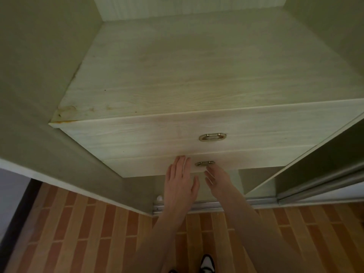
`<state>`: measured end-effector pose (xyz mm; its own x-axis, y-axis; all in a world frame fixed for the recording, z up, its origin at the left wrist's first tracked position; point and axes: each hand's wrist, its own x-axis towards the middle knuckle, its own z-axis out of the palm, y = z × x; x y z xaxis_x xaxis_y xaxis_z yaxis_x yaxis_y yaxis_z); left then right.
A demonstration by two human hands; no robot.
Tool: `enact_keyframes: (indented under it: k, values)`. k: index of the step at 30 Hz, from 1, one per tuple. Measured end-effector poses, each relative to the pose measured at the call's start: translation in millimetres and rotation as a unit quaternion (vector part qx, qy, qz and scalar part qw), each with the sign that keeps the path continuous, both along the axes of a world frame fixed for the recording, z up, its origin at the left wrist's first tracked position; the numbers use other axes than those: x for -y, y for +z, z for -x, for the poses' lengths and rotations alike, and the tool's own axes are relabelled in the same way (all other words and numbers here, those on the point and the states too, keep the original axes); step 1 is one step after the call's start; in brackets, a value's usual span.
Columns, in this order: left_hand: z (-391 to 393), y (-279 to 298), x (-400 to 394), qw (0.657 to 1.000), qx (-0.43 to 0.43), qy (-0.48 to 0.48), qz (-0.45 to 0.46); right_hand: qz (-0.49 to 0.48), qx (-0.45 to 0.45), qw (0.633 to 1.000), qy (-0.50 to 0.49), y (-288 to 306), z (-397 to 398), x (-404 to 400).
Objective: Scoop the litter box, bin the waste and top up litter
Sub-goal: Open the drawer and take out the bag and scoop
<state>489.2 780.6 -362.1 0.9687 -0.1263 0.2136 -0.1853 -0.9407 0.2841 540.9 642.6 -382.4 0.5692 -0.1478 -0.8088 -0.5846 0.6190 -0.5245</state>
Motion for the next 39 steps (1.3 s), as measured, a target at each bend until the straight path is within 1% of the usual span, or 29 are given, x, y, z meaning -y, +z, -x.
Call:
enact_keyframes:
  k: [5,7,9,14,18,21,26,28,30,39]
  values:
    - [1.3,0.2,1.4,1.000,0.005,-0.004,-0.019,-0.027,-0.013,1.000,-0.004,-2.3,-10.8,-5.1]
    - [1.8,1.5,2.9,1.000,0.002,-0.004,-0.022,-0.020,-0.016,1.000,-0.001,-4.5,-9.5,-5.0]
    - [1.2,4.6,4.0,1.000,-0.006,-0.001,-0.024,0.004,-0.011,1.000,0.000,-6.5,-4.5,-6.2]
    - [0.3,10.9,6.1,1.000,-0.008,0.020,-0.019,0.115,0.066,0.991,0.031,-10.3,10.0,-10.3]
    - [2.7,17.1,6.7,0.999,-0.021,0.043,-0.025,0.123,0.088,0.986,0.064,-9.7,13.0,-4.0]
    - [5.9,21.2,6.2,0.998,-0.025,0.049,-0.033,0.155,0.088,0.980,0.085,-3.0,14.2,-1.6]
    - [13.7,20.9,7.4,0.997,-0.042,0.049,-0.034,0.194,0.062,0.972,0.120,5.8,20.6,-0.1]
    - [16.7,21.0,7.5,0.997,-0.045,0.046,-0.038,0.215,0.053,0.966,0.134,4.7,30.8,-1.5]
    - [18.8,20.3,7.0,0.997,-0.043,0.036,-0.048,0.210,0.053,0.968,0.128,3.6,45.2,-1.9]
    - [43.8,21.0,1.5,0.998,-0.042,0.012,-0.053,0.243,0.080,0.954,0.155,-1.7,98.9,0.4]
